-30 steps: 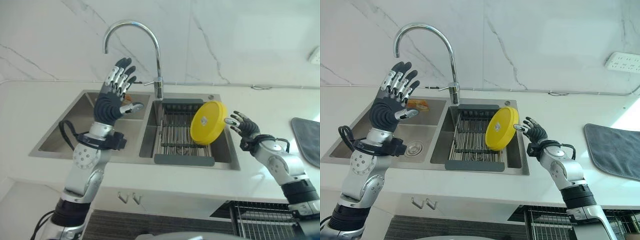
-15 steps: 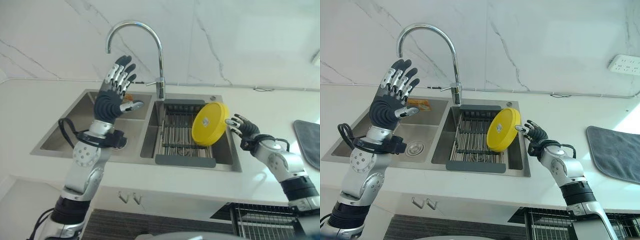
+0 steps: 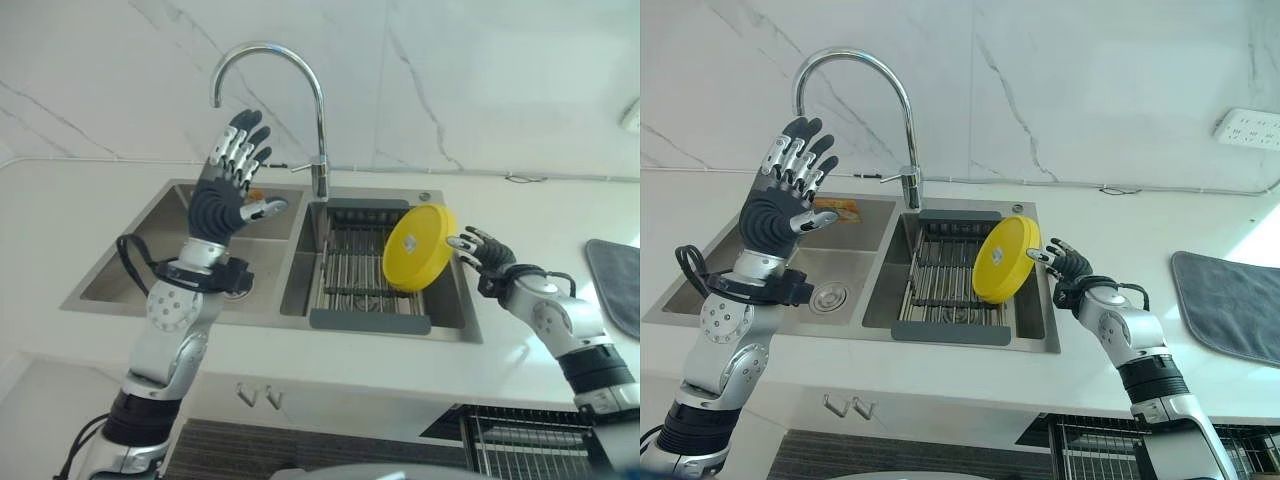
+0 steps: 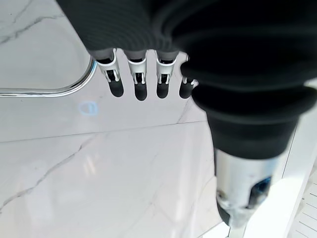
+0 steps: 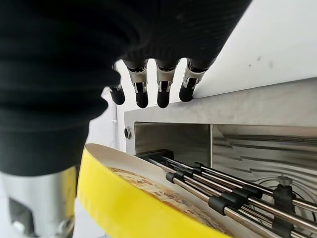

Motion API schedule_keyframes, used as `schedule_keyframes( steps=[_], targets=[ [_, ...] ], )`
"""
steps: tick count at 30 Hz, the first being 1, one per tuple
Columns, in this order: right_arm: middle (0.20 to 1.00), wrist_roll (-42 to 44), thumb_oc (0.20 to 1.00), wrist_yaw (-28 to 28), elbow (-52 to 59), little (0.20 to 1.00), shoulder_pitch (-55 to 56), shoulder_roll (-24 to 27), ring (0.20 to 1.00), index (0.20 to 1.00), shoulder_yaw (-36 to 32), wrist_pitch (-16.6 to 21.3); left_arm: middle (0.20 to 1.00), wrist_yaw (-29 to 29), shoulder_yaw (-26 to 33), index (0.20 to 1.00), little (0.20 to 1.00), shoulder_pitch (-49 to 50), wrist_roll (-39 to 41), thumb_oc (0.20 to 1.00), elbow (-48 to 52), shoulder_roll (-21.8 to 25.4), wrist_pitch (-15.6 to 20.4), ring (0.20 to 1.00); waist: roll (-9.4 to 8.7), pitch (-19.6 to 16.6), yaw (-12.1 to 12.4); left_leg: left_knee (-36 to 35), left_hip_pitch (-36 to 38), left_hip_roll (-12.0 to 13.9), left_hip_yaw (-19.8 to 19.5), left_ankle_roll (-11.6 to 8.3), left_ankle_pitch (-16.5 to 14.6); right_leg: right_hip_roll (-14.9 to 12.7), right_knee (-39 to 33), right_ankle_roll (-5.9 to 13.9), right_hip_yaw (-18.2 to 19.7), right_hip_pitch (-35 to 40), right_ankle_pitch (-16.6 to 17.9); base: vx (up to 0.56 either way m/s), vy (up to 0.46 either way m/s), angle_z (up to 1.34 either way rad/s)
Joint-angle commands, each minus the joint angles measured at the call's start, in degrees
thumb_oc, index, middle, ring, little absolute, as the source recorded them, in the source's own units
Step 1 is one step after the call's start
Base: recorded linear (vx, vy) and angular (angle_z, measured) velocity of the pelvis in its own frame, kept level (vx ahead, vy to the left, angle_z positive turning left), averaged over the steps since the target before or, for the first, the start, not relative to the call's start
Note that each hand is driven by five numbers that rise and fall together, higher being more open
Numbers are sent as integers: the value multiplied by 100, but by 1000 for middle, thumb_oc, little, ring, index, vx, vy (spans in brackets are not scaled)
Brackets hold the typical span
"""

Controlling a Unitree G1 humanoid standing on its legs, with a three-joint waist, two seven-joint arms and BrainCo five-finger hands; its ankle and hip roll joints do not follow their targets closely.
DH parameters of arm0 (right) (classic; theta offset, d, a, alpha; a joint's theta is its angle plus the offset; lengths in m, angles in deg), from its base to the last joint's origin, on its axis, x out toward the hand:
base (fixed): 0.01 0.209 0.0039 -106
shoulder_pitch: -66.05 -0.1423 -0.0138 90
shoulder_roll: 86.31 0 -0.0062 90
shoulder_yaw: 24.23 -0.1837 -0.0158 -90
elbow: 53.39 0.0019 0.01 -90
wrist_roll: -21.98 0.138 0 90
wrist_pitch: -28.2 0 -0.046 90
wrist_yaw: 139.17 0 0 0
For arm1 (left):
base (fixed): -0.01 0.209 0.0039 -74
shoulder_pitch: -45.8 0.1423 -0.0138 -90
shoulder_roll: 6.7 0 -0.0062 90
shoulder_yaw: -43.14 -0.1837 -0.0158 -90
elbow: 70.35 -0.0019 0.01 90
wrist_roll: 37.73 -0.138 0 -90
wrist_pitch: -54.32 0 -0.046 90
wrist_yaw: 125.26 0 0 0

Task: Place the dishes in the dishwasher.

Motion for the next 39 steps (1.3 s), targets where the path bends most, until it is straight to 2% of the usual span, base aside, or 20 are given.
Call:
schedule_keyframes(
  steps=[1,39],
  targets=[
    [1000,104,1000,137,17,1000,-756,-151,1000,1000,215,128,1000,83,-92,1000,1000,-537,-32,1000,-51,343,181,1000,-270,77,179,-7,237,-335,125,72,-648,-104,9,58,-38,262,-637,0,0,0],
    [1000,-185,1000,125,598,1000,-872,-273,1000,1000,382,-71,1000,206,-97,1000,1000,-523,-63,1000,-6,286,152,1000,-315,120,208,-7,277,-374,68,98,-660,-100,9,53,-43,319,-650,0,0,0]
  ],
)
